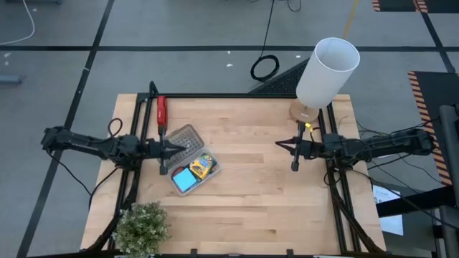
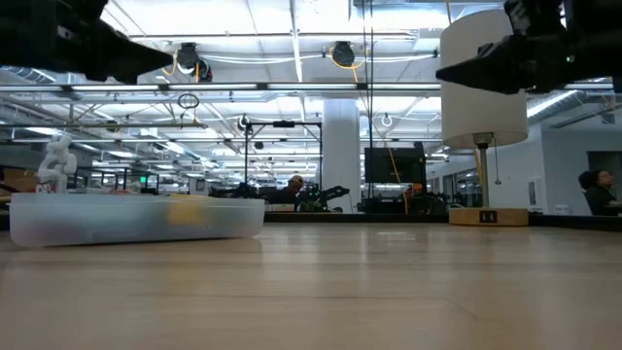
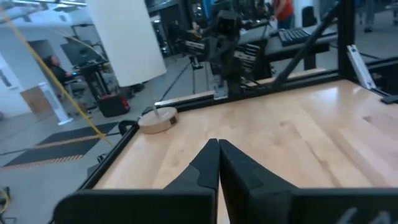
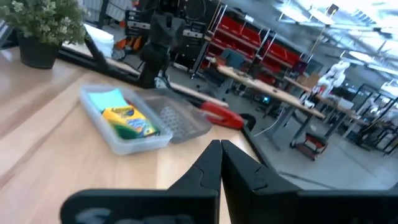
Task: Pack school essentials
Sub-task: Return to Home Position
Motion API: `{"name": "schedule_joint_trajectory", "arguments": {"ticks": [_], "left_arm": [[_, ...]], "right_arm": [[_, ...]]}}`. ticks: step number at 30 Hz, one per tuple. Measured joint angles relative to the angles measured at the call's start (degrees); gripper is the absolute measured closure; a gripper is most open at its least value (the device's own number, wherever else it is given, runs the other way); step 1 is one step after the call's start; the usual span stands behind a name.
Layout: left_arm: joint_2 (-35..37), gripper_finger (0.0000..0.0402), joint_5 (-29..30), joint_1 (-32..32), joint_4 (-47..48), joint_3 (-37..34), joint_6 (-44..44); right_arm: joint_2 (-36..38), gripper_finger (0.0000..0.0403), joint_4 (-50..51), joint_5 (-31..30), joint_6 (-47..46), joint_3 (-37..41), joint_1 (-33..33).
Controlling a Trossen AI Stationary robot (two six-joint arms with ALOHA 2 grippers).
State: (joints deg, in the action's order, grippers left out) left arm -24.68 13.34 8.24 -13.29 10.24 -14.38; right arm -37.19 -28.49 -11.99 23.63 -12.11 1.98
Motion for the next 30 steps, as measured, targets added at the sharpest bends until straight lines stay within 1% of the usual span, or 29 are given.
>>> {"name": "schedule_joint_trajectory", "arguments": {"ticks": [3, 7, 12, 18, 22, 30], "left_arm": [[0.32, 0.0386, 0.0, -1.27, -1.95, -2.06, 0.28], [0.4, 0.0397, -0.58, -2.68, -3.12, -3.72, 1.43], [0.38, 0.0393, -4.24, -3.7, -3.17, -3.74, 2.51], [0.38, 0.0397, -5.86, -3.72, -1.68, -3.74, 5.44], [0.38, 0.0399, -6.05, -2.98, -0.23, -3.76, 6.81], [0.38, 0.04, -5.99, -1.52, -0.86, -4.76, 6.64]], "right_arm": [[0.64, 0.0403, 0.06, 0.65, -1.52, 1.72, 0.0], [1.48, 0.0403, -0.02, 4.71, -2.01, 3.53, 0.01], [2.22, 0.0403, -0.06, 4.77, -3.35, 5.37, 0.02], [2.56, 0.0403, -2.77, 4.77, -2.94, 7.9, 0.0], [2.63, 0.0403, -6.58, 4.76, -2.07, 9.6, 0.0], [3.19, 0.0403, -7.22, 4.74, -1.41, 9.9, -1.33]]}}
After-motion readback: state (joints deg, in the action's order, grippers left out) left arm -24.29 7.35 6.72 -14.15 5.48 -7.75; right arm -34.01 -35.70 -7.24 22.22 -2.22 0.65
